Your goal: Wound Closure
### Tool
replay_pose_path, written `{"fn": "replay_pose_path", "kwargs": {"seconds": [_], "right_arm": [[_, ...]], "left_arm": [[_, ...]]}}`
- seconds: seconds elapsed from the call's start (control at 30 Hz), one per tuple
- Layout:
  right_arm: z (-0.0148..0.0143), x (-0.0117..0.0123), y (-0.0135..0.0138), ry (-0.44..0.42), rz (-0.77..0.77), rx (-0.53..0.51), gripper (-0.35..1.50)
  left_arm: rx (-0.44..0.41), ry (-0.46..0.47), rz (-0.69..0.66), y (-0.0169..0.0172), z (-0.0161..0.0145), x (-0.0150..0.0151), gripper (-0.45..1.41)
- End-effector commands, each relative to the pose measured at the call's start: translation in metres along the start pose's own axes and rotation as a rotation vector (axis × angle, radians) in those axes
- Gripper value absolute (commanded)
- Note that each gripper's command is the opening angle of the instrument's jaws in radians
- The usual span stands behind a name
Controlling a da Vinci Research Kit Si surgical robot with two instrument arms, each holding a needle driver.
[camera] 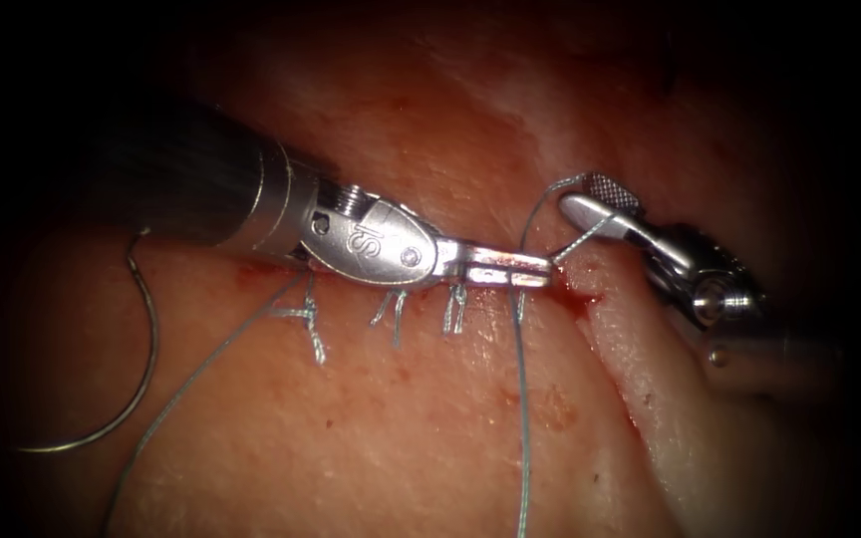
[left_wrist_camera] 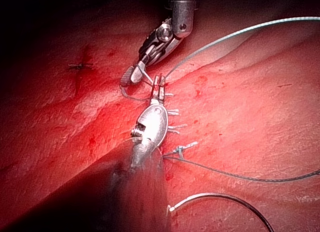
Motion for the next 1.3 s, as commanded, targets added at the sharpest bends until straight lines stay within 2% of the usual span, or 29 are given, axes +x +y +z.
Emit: {"fn": "replay_pose_path", "kwargs": {"seconds": [0.03, 0.3, 0.63, 0.87, 0.93, 0.97, 1.0, 1.13, 1.3], "right_arm": [[0.0008, -0.0012, 0.0000, -0.012, 0.001, -0.013, 0.64], [0.0016, -0.0037, 0.0003, -0.081, 0.010, -0.029, 0.68], [0.0038, -0.0038, -0.0003, -0.102, 0.014, -0.013, 0.71], [0.0046, -0.0040, -0.0009, -0.110, 0.016, -0.001, 0.61], [0.0046, -0.0040, -0.0009, -0.112, 0.016, 0.000, 0.44], [0.0046, -0.0040, -0.0009, -0.125, 0.016, 0.011, -0.08], [0.0046, -0.0039, -0.0009, -0.131, 0.021, 0.019, -0.35], [0.0035, -0.0031, -0.0011, -0.135, -0.063, 0.049, -0.35], [0.0018, -0.0023, -0.0022, -0.123, -0.099, 0.064, -0.35]], "left_arm": [[0.003, 0.001, -0.001, -0.0001, 0.0006, -0.0003, -0.45], [-0.005, -0.010, -0.006, -0.0003, 0.0007, 0.0001, -0.45], [-0.014, -0.018, -0.006, 0.0001, 0.0004, 0.0004, -0.45], [-0.016, -0.017, -0.006, 0.0001, 0.0002, 0.0004, -0.45], [-0.017, -0.017, -0.006, 0.0001, 0.0001, 0.0004, -0.45], [-0.021, -0.015, -0.006, 0.0001, 0.0000, 0.0004, -0.45], [-0.022, -0.018, -0.006, 0.0001, -0.0001, 0.0003, -0.45], [-0.012, -0.022, -0.007, -0.0002, -0.0009, 0.0003, -0.45], [0.007, -0.034, -0.015, -0.0019, -0.0022, 0.0006, -0.45]]}}
